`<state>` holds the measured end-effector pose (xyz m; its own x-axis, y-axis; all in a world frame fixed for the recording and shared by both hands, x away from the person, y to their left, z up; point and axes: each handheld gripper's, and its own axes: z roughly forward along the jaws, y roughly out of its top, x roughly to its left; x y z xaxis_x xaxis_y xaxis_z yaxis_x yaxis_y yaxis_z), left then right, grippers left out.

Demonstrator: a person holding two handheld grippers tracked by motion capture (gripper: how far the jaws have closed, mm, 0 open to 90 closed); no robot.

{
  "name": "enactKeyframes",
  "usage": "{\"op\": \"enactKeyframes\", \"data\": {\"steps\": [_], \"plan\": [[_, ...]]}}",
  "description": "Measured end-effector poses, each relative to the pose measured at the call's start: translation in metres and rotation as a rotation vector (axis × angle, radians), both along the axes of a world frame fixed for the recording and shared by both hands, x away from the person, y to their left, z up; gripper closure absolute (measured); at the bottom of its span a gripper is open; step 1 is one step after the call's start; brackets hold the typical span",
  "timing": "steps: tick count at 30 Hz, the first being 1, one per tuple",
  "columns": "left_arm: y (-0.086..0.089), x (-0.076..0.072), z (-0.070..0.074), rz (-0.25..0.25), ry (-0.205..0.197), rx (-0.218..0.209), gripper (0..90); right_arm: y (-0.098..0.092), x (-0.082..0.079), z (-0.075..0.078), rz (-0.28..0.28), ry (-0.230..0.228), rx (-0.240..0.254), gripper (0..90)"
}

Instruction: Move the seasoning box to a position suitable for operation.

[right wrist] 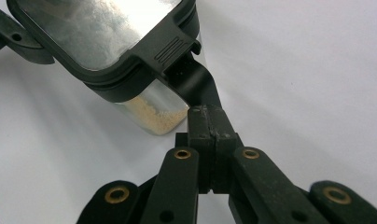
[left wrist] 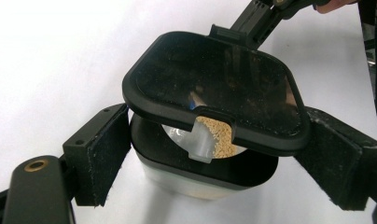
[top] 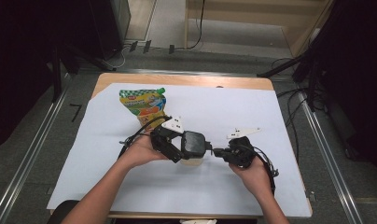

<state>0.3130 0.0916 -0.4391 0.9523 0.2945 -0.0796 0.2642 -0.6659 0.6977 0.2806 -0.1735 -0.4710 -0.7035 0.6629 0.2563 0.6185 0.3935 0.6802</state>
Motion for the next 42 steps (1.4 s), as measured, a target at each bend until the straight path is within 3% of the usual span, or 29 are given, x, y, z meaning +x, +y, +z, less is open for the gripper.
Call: {"op": "enactKeyframes", "data": {"steps": [5,7,12,20,27,42], "plan": [[-0.002,-0.002,0.005,-0.002,-0.022,-0.014,14.6,0.0,0.0,0.0,0.002,-0.002,0.001,90.0],[-0.001,-0.002,0.007,-0.039,0.008,-0.051,24.7,0.0,-0.001,0.0,0.002,0.0,0.002,90.0],[-0.004,-0.004,0.012,-0.047,0.007,-0.07,27.6,0.0,-0.001,0.0,0.005,-0.001,0.002,90.0],[-0.005,-0.007,0.021,-0.048,0.018,-0.124,42.5,0.0,-0.001,0.0,0.006,0.001,0.001,90.0],[-0.01,-0.008,0.021,-0.068,0.058,-0.101,57.1,0.0,-0.002,-0.001,0.006,0.002,0.004,90.0],[-0.022,-0.009,0.03,-0.08,0.087,-0.087,66.8,-0.001,-0.002,-0.002,0.006,0.006,0.015,90.0]]}}
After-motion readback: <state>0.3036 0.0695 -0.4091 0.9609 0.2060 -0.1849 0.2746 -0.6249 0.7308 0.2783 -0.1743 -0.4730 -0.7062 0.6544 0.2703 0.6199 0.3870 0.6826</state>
